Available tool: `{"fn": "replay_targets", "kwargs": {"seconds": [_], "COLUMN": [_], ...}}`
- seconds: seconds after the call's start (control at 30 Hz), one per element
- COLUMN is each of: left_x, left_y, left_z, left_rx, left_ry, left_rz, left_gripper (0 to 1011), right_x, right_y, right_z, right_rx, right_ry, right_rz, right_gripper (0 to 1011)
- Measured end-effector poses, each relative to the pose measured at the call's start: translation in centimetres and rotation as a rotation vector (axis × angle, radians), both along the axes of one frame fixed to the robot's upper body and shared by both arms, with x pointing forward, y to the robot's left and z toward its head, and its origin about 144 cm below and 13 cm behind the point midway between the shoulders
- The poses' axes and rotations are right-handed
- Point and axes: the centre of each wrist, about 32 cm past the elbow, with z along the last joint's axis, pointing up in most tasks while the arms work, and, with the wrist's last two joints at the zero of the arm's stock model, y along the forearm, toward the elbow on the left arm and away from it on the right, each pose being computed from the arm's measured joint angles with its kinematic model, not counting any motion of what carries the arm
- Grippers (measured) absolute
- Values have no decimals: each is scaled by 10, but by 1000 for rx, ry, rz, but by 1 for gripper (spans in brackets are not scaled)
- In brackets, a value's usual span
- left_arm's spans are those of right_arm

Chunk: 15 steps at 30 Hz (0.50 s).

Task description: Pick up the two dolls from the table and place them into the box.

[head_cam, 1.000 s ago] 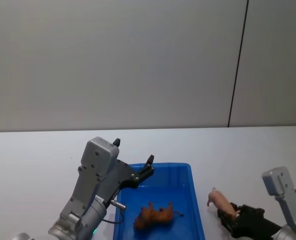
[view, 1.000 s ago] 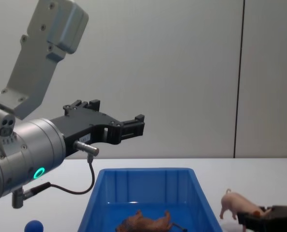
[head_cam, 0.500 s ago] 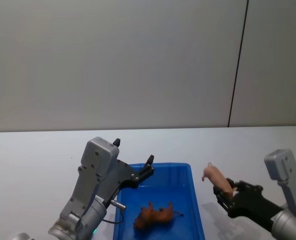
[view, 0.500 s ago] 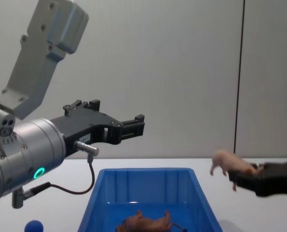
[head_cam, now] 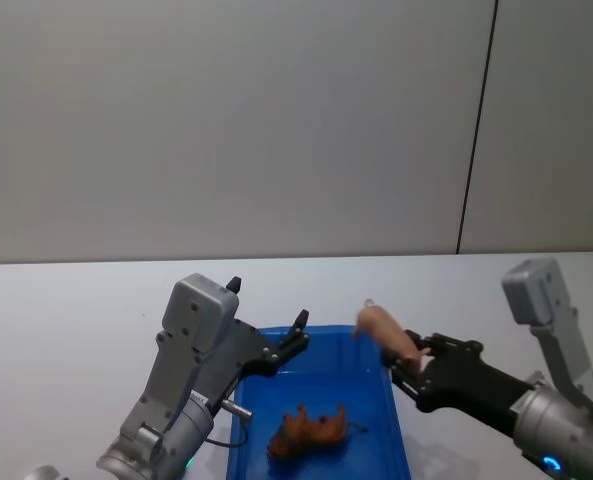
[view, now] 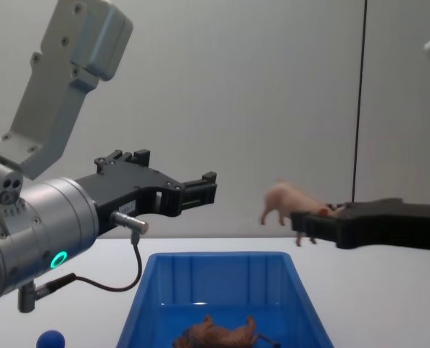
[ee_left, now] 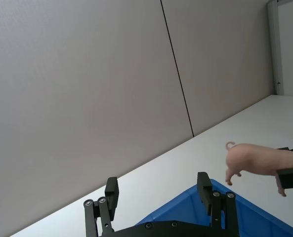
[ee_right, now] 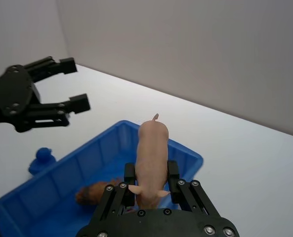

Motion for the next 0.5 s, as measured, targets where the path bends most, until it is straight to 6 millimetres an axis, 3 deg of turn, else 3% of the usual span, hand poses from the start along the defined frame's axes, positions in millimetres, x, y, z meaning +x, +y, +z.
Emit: {"fn": "replay_targets", "kwargs": {"seconds": [0.13,0.5], "left_x": [0,0], "left_y": [0,0], "left_z": [0,0], "left_rx": [0,0], "left_ry": [0,0], "left_rz": [0,0], "left_gripper": [1002,1002], "right_x": [4,12], "right_y": [7,19], "right_z": [5,8], "right_rx": [17,44], "right_ry": [31,89], "right_rz": [41,110], "right_gripper": [407,766]}}
